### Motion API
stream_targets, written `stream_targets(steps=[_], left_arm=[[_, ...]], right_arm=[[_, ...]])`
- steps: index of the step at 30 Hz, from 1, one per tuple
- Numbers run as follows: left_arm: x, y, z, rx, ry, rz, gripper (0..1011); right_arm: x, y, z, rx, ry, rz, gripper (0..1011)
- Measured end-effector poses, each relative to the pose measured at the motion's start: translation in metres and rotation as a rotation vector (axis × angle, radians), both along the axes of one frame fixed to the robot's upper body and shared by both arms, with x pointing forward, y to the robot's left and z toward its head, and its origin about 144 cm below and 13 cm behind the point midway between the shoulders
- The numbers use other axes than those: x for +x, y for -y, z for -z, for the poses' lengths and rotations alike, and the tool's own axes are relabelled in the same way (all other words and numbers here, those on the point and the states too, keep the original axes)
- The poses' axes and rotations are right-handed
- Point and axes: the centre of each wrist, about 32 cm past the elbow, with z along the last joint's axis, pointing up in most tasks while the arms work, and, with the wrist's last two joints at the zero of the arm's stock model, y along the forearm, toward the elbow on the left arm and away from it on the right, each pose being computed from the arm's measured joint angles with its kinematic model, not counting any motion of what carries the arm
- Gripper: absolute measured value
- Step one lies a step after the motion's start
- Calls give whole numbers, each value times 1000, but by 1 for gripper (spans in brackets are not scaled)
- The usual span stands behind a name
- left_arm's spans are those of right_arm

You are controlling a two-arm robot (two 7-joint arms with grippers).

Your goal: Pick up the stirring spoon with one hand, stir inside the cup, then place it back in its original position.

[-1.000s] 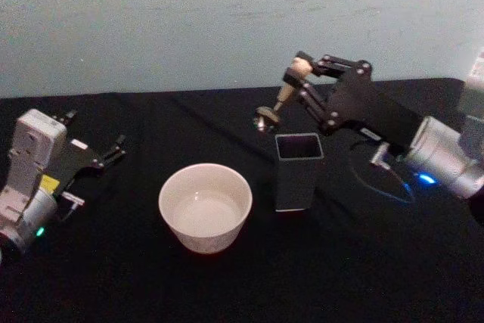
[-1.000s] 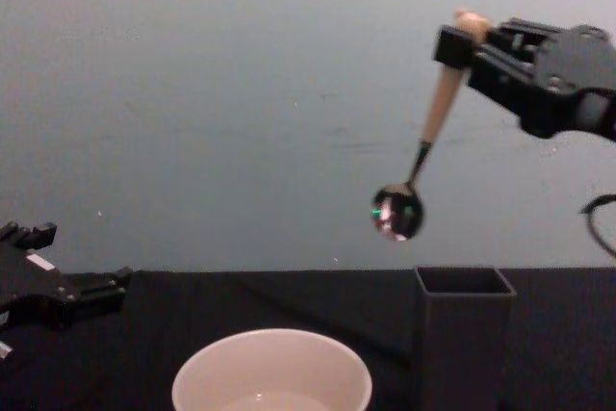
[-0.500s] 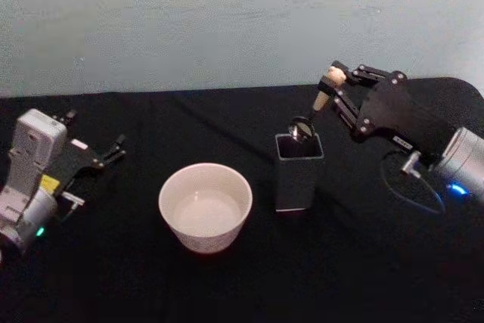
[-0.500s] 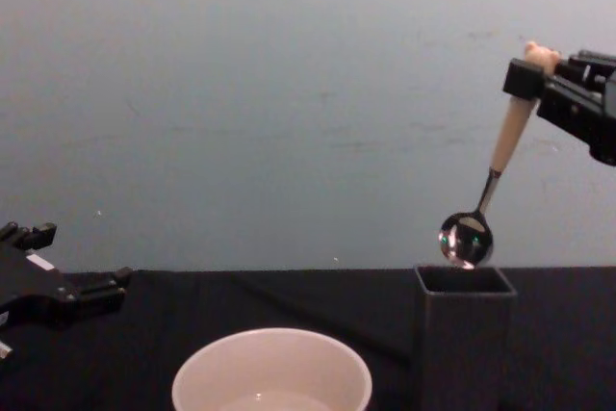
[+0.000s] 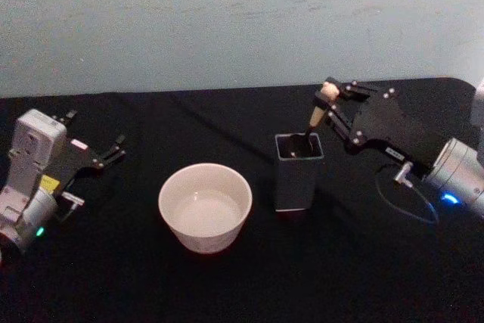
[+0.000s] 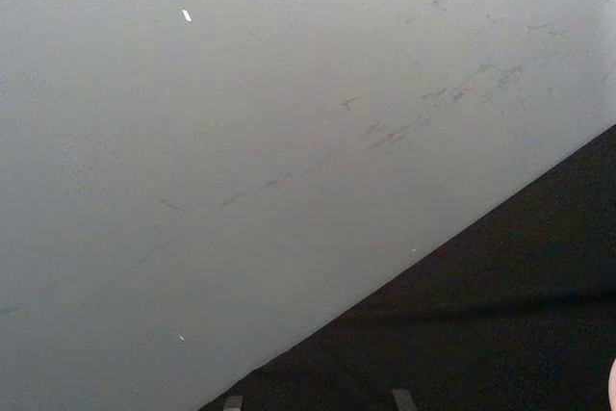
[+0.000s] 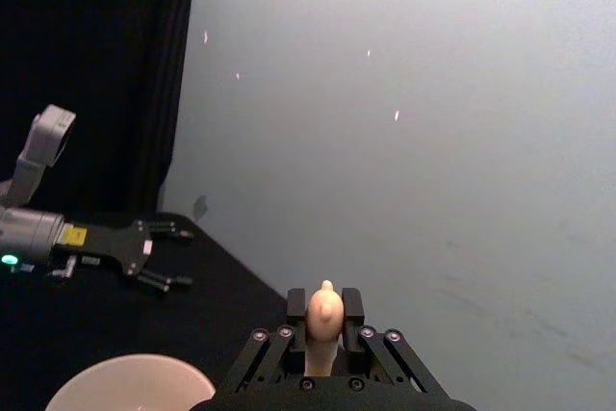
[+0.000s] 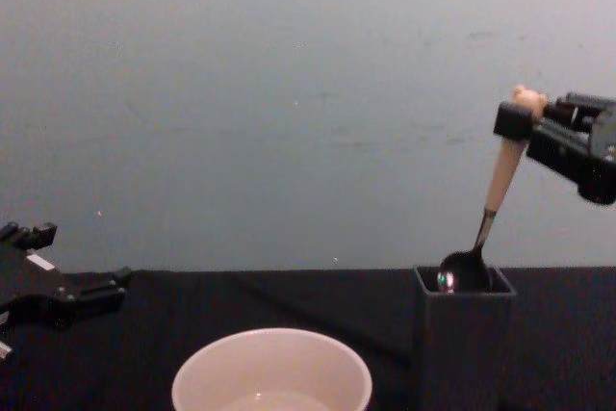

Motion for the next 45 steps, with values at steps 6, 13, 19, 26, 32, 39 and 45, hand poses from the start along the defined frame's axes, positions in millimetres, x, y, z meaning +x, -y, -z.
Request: stream_targets(steps=[6, 13, 19, 26, 32, 39, 45], left_arm=[[0, 0, 0, 0, 0, 0, 1001], [0, 0, 0, 0, 0, 0, 1001], [0, 0, 0, 0, 0, 0, 1001], [0, 0, 0, 0, 0, 0, 1001], [0, 0, 0, 0, 0, 0, 1001], [0, 0, 0, 0, 0, 0, 1001], [0, 0, 0, 0, 0, 0, 1001]], right_arm=[[3, -4, 9, -16, -54, 4, 212], [7, -8, 22, -43, -127, 7, 213], [9, -12, 33, -62, -176, 14, 212], [10, -15, 40, -76, -204, 26, 213], [11, -16, 43, -90, -213, 41, 212], [11, -16, 43, -90, -213, 39, 212], [11, -16, 42, -89, -213, 37, 237]])
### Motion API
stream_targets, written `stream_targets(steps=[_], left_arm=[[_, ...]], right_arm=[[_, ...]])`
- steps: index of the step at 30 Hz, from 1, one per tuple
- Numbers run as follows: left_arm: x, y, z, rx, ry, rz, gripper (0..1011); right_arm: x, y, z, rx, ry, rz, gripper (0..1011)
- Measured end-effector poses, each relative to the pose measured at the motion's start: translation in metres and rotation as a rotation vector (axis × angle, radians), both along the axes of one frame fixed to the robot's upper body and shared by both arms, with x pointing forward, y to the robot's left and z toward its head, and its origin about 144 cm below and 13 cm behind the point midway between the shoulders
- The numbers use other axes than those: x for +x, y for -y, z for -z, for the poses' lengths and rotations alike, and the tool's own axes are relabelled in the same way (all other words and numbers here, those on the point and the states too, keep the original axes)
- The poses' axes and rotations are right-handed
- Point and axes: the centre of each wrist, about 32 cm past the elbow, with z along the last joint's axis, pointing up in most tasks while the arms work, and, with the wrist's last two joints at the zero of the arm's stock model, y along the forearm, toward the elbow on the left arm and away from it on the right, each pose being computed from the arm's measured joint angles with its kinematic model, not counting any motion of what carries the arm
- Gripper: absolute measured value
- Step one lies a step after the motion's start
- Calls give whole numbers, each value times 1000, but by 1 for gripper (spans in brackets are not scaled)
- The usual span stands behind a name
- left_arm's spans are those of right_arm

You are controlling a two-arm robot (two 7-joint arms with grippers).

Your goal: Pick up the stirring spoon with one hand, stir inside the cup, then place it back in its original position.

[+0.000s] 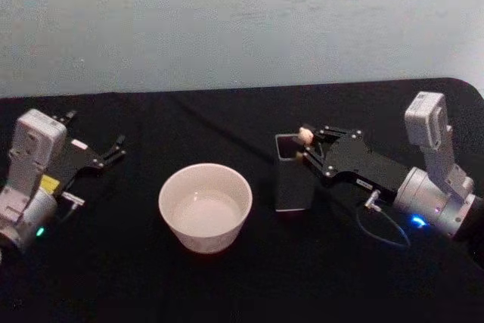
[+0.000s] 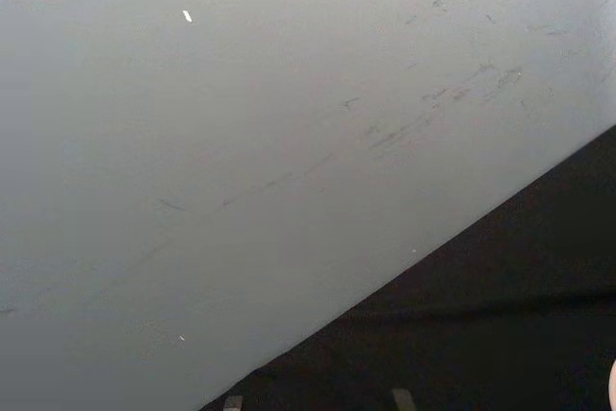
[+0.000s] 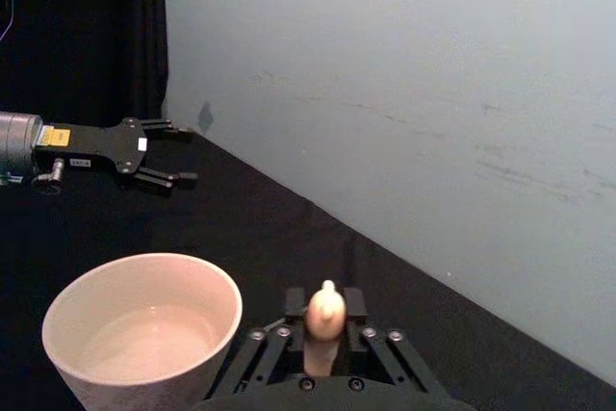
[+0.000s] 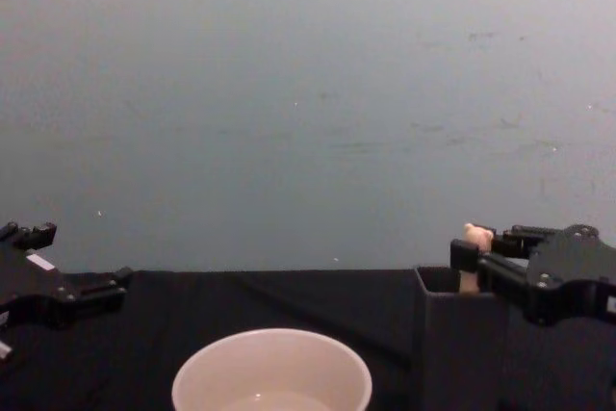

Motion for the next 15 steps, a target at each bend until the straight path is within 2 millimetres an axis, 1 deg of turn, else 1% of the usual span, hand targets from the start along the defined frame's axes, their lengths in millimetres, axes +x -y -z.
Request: stream_targets(steps=[2, 3, 4, 5, 8, 9, 11, 12, 13, 14, 15], left_arm=[[0, 0, 0, 0, 0, 0, 1001], [0, 0, 0, 0, 0, 0, 1001], [0, 0, 0, 0, 0, 0, 1001], [0, 0, 0, 0, 0, 0, 1001], [0, 0, 0, 0, 0, 0, 1001], [0, 0, 0, 0, 0, 0, 1001], [0, 0, 0, 0, 0, 0, 1001], [0, 0, 0, 0, 0, 0, 1001], [0, 0, 0, 0, 0, 0, 1001], [0, 0, 0, 0, 0, 0, 1001], [0, 0, 0, 0, 0, 0, 1001]], right_arm=[[0, 0, 0, 1, 0, -1, 272], [0, 0, 0, 1, 0, -1, 334], [0, 0, 0, 1, 0, -1, 353], [0, 0, 0, 1, 0, -1, 410], [0, 0, 0, 2, 0, -1, 473], [0, 0, 0, 2, 0, -1, 534], [0, 0, 0, 2, 0, -1, 575], [0, 0, 0, 2, 0, -2, 637], [0, 0, 0, 3, 1, -2, 652], [0, 0, 0, 3, 1, -2, 696], [0, 0, 0, 3, 1, -2, 707]])
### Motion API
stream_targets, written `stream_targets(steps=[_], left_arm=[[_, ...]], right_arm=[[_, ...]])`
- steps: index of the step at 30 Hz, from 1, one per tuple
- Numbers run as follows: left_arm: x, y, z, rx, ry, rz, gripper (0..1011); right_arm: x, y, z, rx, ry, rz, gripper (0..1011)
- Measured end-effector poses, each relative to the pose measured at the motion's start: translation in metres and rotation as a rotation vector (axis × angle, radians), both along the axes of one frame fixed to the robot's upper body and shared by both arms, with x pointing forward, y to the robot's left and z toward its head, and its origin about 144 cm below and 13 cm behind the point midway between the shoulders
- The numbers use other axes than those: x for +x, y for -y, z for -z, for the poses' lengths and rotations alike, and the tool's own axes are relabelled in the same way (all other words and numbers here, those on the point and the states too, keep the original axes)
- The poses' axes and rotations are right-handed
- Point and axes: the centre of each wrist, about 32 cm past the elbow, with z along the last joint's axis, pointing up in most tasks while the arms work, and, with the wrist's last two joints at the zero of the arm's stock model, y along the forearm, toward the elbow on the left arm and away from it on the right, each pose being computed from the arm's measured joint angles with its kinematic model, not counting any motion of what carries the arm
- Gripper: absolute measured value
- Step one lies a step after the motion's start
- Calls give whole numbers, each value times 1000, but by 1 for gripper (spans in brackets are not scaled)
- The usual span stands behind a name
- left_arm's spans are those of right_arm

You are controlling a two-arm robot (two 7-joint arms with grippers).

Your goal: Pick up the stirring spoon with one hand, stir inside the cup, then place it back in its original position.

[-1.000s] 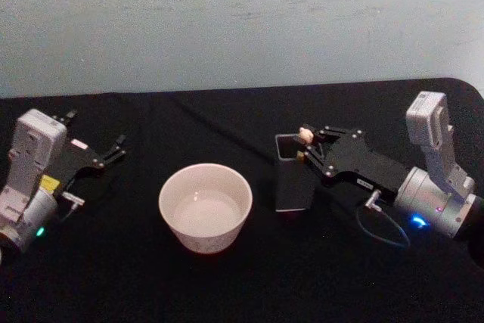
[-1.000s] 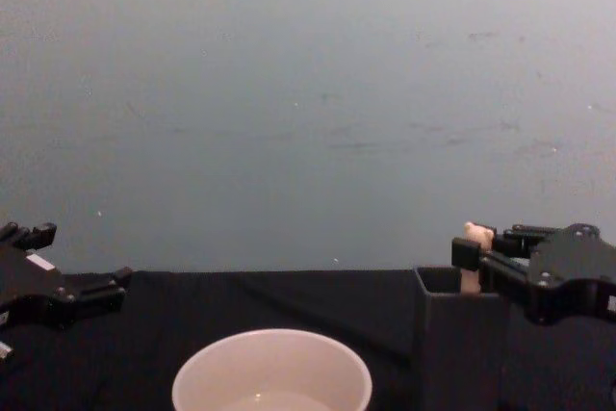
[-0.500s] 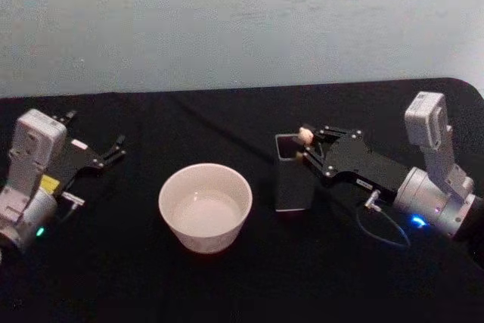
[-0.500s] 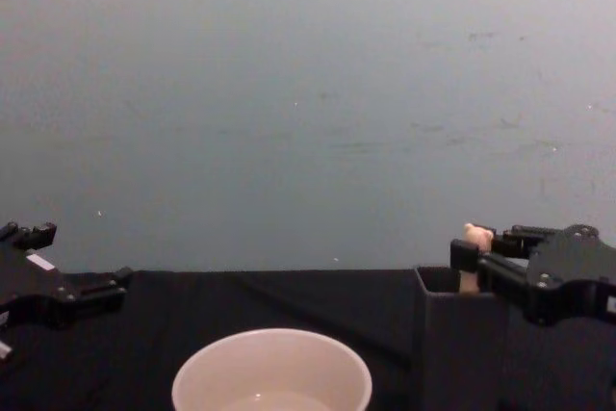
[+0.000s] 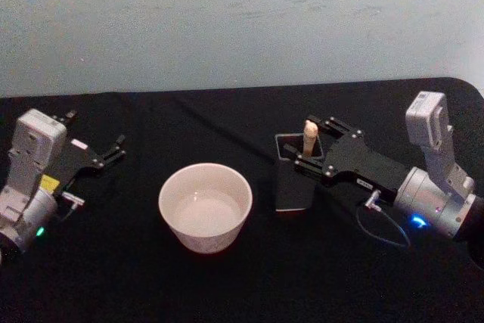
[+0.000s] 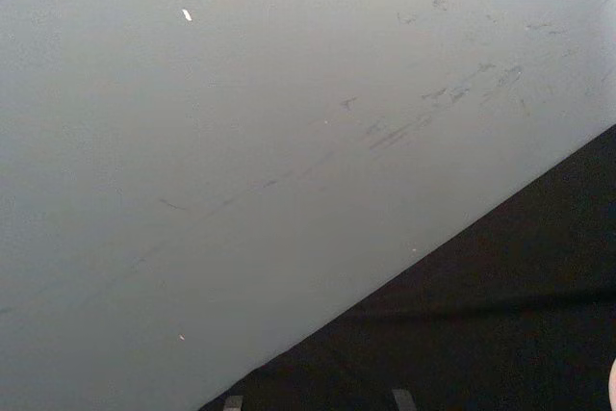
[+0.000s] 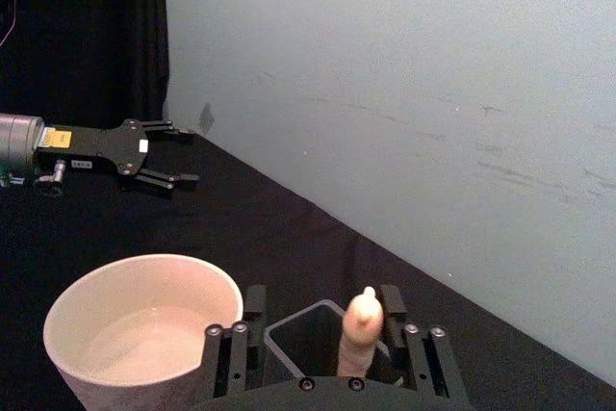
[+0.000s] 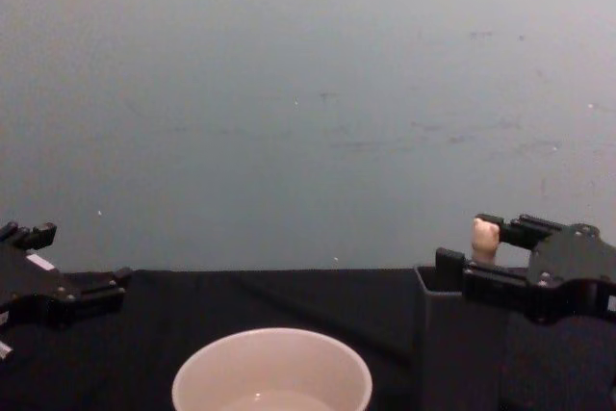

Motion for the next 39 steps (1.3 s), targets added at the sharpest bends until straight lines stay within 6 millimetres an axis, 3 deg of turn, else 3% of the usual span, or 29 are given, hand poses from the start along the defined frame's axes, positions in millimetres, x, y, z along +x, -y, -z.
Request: stream_targets(steps=[8, 11, 18, 26, 32, 39], left_arm=[[0, 0, 0, 0, 0, 0, 1001], [0, 0, 0, 0, 0, 0, 1001], [0, 0, 0, 0, 0, 0, 1001], [0, 0, 0, 0, 0, 0, 1001], [0, 0, 0, 0, 0, 0, 1001], [0, 0, 0, 0, 0, 0, 1001]], right_arm=[[0, 0, 0, 1, 0, -1, 960], [0, 0, 0, 1, 0, -1, 1000], [0, 0, -1, 10, 9, 2, 1002], [4, 1, -21, 87, 106, 46, 1002], [7, 6, -36, 139, 191, 221, 1002], [10, 5, -21, 71, 135, 414, 1002]])
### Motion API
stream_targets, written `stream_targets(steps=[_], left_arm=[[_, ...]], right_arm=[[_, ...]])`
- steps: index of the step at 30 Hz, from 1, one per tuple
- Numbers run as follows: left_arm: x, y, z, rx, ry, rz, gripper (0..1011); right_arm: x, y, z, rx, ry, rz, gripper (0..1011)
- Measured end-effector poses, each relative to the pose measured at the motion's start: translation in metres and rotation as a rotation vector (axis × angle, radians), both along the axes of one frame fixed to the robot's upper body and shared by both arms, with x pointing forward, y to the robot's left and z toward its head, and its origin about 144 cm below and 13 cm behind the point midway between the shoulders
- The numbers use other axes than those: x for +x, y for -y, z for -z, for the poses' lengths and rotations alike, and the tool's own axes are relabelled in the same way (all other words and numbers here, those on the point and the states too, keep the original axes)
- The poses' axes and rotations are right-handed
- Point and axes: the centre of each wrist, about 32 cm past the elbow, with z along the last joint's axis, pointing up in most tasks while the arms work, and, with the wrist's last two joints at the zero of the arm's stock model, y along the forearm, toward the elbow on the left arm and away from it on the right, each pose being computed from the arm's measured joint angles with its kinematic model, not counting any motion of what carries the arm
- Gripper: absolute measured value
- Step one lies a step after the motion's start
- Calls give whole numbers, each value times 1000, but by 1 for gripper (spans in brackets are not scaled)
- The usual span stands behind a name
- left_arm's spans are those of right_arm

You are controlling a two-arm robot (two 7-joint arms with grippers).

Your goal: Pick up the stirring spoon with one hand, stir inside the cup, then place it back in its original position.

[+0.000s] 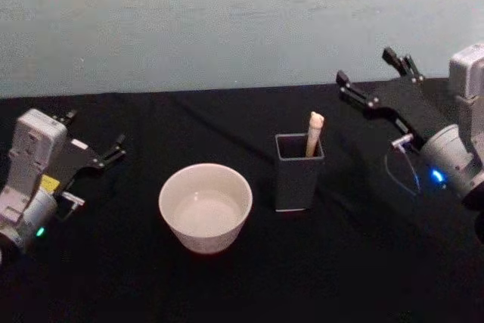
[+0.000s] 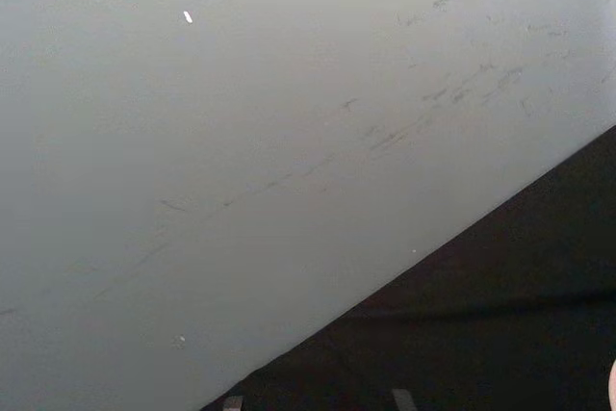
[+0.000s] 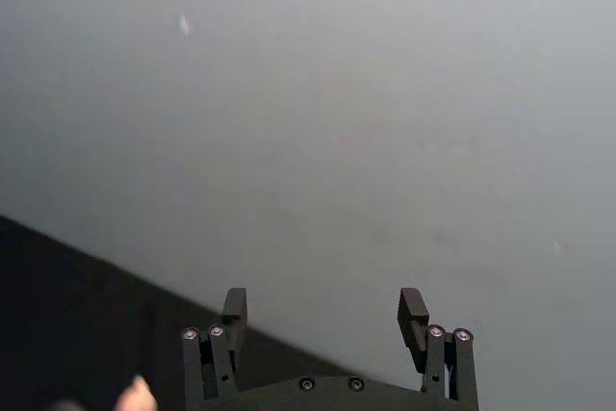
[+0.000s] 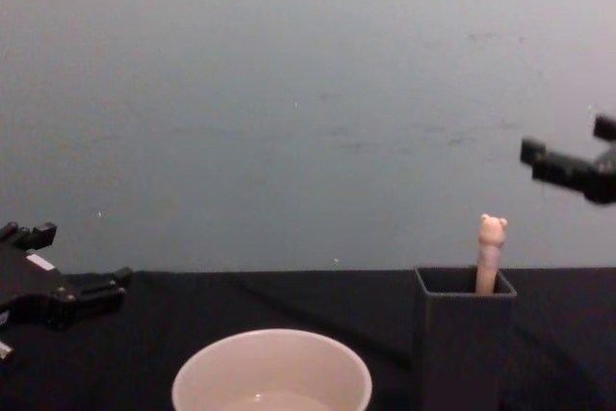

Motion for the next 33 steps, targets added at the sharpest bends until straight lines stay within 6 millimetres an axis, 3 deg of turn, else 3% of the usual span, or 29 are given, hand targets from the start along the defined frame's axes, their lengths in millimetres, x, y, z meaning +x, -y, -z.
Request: stream_targets(steps=[16, 33], left_arm=[[0, 0, 0, 0, 0, 0, 1001], [0, 0, 0, 0, 0, 0, 1001]], right_arm=[[-1, -8, 41, -87, -207, 32, 1000], [-1, -8, 42, -91, -210, 32, 1002]])
